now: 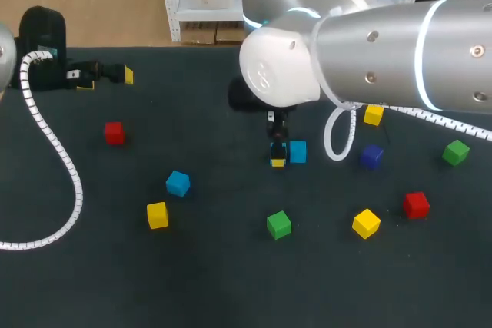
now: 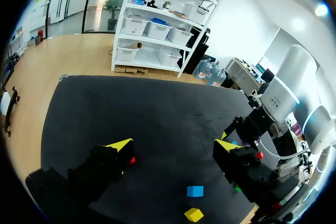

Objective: Place the blue cubes, place green cubes on the blue cubes, place the yellow cubes on the green cubes, then place the red cubes on the yellow cubes, and place purple cube on the red cubes.

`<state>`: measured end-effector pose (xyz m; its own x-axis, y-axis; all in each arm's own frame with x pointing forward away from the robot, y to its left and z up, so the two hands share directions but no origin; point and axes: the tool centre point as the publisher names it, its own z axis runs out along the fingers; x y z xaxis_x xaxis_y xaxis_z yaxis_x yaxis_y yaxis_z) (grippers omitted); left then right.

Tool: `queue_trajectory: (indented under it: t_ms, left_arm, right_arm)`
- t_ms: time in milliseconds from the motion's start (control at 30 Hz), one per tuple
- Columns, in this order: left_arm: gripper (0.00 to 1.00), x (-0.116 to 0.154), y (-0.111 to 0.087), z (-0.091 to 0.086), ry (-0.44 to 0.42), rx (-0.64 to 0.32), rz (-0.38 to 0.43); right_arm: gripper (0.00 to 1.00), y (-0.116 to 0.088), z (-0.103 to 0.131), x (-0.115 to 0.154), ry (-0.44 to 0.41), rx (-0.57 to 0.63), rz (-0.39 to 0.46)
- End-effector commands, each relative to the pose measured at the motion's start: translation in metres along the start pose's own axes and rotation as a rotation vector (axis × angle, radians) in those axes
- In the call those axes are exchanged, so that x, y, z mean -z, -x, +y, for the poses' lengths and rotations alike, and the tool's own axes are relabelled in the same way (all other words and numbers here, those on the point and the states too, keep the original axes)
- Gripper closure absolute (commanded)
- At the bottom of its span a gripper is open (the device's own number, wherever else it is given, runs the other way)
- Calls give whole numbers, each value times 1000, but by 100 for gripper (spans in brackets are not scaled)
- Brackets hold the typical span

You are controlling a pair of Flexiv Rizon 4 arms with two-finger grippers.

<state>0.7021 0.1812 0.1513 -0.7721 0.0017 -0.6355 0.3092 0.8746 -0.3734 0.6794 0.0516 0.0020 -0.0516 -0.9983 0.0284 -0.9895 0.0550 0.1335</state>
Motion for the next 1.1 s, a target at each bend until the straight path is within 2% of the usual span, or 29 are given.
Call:
queue_trajectory:
  t_ms: [33,67,133,167,267,367,767,1000,1067,1100]
  left_arm:
    - [0,0,-1,2,-10,-2,-5]
    - [0,0,-1,2,-10,-2,-5]
    - [0,0,-1,2,-10,-2,-5]
    - [0,0,-1,2,-10,-2,-5]
    - [0,0,-1,2,-10,-2,-5]
    - [0,0,-1,2,-10,-2,-5]
    - [0,0,-1,2,-10,-2,-5]
    - [0,0,-1,2,-10,-2,-5]
    - [0,0,-1,2,-10,-2,-5]
    - [0,0,-1,2,-10,-2,-5]
  right_arm:
    - [0,0,-1,0,-4,0,-3]
    - [0,0,-1,0,-5,0,-4]
    - [9,0,-1,0,-6,0,-2]
    - [16,0,-1,1,-6,-1,0]
    - [52,0,-2,1,-8,-1,6]
    - [63,0,-2,2,-10,-2,9]
    - [64,0,-3,3,-15,2,13]
    - [59,2,-3,3,-15,7,13]
    - [51,3,-3,3,-17,8,13]
    - [18,3,-3,4,-18,8,13]
